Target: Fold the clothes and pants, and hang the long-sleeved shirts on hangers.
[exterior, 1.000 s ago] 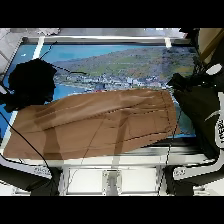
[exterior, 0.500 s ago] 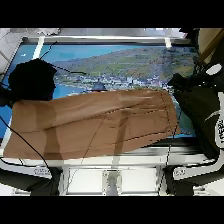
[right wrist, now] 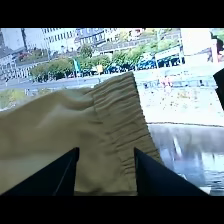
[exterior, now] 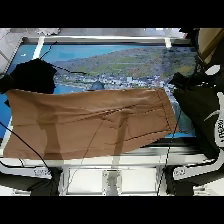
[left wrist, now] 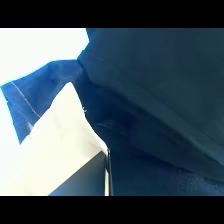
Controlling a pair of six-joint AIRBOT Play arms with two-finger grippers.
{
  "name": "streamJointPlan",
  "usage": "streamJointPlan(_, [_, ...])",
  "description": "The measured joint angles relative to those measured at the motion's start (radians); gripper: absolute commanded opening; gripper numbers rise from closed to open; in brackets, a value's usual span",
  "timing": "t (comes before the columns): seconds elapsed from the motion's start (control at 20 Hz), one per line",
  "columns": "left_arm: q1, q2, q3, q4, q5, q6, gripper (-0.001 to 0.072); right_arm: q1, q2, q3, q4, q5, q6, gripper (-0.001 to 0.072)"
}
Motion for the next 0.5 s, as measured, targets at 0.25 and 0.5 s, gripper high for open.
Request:
streamJointPlan(0.25, [-0.013, 0.001, 0.003, 0.018, 0.032, -0.011, 0.0014, 0.000, -0.101, 0.001, 0.014, -0.071, 0.009, 0.0485])
streamJointPlan(0.5, [-0.023, 0.001, 0.003, 0.024, 0.058, -0.014, 0.0014, -0.009, -0.242, 0.077, 0.107, -0.126, -0.037, 0.0485])
